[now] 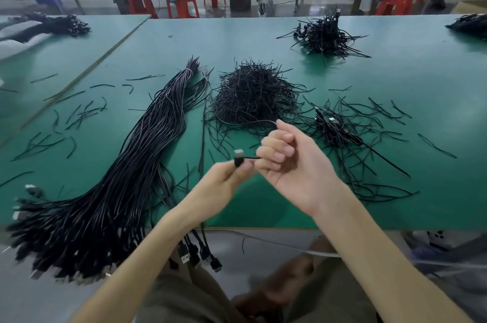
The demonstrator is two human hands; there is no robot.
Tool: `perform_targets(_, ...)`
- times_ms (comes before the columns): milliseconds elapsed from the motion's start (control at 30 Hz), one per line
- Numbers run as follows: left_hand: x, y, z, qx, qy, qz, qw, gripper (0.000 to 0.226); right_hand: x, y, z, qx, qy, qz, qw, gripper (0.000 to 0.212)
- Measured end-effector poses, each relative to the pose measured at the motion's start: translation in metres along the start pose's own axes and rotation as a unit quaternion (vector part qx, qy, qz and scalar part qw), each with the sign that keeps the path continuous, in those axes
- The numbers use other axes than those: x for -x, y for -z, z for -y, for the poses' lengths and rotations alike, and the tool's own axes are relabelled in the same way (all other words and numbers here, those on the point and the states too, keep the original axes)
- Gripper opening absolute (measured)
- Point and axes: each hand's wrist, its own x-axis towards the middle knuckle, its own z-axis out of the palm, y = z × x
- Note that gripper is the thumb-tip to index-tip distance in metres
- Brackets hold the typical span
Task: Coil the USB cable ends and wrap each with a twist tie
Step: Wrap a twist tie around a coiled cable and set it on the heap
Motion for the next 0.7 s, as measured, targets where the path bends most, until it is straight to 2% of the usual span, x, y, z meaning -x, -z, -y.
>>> perform_targets(33,-0.001,-0.003,0.0,0.091,-0.014,-0.016,0.996,0.043,0.003,-0.005,-0.007,-0.016,0.004,0.014,1.0,0.045)
perform_targets(100,-0.007,-0.007,-0.004,0.259,-0.038,-0.018,0.965,0.051,0.007,-0.01,-0.019,-0.062,0.02,0.028,0.997,0.044)
perform_targets(167,-0.015,-0.005,-0.011,0.422,-0.048,-0.035,0.905,0.056,0.008,-0.007,-0.028,-0.098,0.026,0.023,0.995,0.042)
perform_targets(200,-0.018,0.0,-0.014,0.518,-0.042,-0.05,0.853,0.055,0.008,-0.002,-0.032,-0.109,0.024,0.01,0.994,0.042)
perform_targets(267,-0.018,0.015,-0.022,0.708,-0.027,-0.069,0.702,0.043,0.006,0.014,-0.037,-0.128,0.017,-0.033,0.991,0.042)
perform_targets(300,-0.015,0.023,-0.022,0.749,-0.029,-0.055,0.659,0.035,0.004,0.022,-0.035,-0.136,0.013,-0.056,0.989,0.042)
perform_targets(333,-0.011,0.03,-0.023,0.748,-0.019,-0.036,0.663,0.03,0.001,0.03,-0.031,-0.139,0.015,-0.079,0.987,0.042)
perform_targets(367,-0.006,0.036,-0.023,0.682,-0.006,-0.022,0.731,0.027,-0.003,0.036,-0.023,-0.134,0.024,-0.101,0.986,0.043)
perform_targets(400,-0.002,0.039,-0.02,0.557,0.007,0.001,0.83,0.027,-0.008,0.04,-0.014,-0.12,0.036,-0.121,0.985,0.044)
perform_targets(433,0.001,0.037,-0.017,0.377,0.021,0.03,0.926,0.03,-0.012,0.041,-0.005,-0.099,0.047,-0.133,0.985,0.045)
perform_targets(467,0.003,0.033,-0.013,0.163,0.029,0.074,0.983,0.033,-0.016,0.04,0.003,-0.075,0.054,-0.134,0.987,0.046)
perform_targets(500,0.004,0.025,-0.009,-0.031,0.037,0.124,0.991,0.035,-0.019,0.036,0.008,-0.049,0.058,-0.126,0.989,0.046)
perform_targets(533,0.003,0.018,-0.005,-0.159,0.037,0.138,0.977,0.036,-0.02,0.032,0.009,-0.024,0.06,-0.107,0.992,0.046)
perform_targets(567,0.002,0.009,-0.002,-0.211,0.03,0.107,0.971,0.035,-0.02,0.026,0.008,-0.002,0.06,-0.08,0.995,0.047)
perform_targets(600,0.001,0.002,-0.003,-0.184,0.027,0.055,0.981,0.032,-0.019,0.021,0.003,0.016,0.059,-0.049,0.997,0.047)
perform_targets(633,-0.001,-0.002,-0.003,-0.082,0.038,-0.007,0.996,0.03,-0.017,0.017,-0.005,0.027,0.058,-0.019,0.998,0.046)
perform_targets(667,-0.004,-0.005,-0.002,0.056,0.055,-0.055,0.995,0.032,-0.015,0.015,-0.014,0.029,0.059,0.003,0.998,0.046)
perform_targets(700,-0.008,-0.009,-0.003,0.204,0.07,-0.075,0.974,0.041,-0.013,0.013,-0.023,0.023,0.057,0.017,0.998,0.046)
